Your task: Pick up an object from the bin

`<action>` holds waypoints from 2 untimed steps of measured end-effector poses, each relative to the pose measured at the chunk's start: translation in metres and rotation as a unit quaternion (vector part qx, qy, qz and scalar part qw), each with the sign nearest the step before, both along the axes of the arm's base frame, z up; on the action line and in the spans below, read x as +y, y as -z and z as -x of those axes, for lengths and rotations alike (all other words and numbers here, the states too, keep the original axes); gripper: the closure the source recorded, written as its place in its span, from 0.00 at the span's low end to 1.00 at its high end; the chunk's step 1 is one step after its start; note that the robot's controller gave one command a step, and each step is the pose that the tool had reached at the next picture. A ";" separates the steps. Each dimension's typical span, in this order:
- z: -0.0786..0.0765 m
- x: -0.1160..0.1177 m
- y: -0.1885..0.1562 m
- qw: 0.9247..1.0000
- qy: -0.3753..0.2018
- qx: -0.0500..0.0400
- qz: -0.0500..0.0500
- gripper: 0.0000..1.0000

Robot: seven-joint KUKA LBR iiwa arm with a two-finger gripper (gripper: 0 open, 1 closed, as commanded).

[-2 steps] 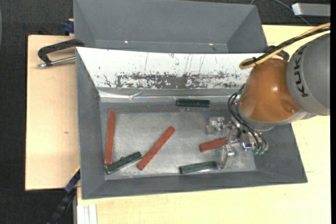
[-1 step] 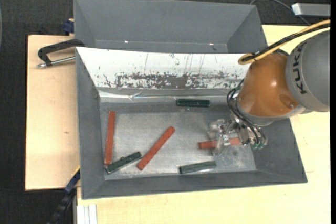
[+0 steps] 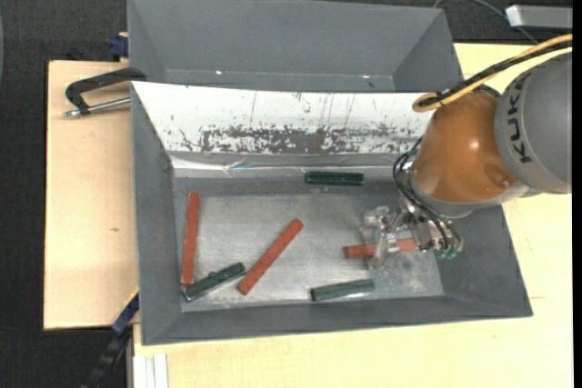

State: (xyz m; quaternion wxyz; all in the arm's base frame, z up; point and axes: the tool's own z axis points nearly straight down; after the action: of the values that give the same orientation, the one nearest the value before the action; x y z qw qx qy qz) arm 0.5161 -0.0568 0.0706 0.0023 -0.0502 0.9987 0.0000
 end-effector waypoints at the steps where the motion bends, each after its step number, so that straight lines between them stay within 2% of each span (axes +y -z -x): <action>1: 0.002 0.000 -0.005 1.000 0.000 0.003 0.000 1.00; 2: 0.003 0.001 -0.027 1.000 0.000 0.005 -0.001 1.00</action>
Offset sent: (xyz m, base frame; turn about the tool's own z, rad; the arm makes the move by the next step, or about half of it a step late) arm -0.0001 0.0001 0.0677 0.0000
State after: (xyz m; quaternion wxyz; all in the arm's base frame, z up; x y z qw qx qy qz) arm 0.5135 -0.0561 0.0974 -0.0024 -0.0502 0.9987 0.0008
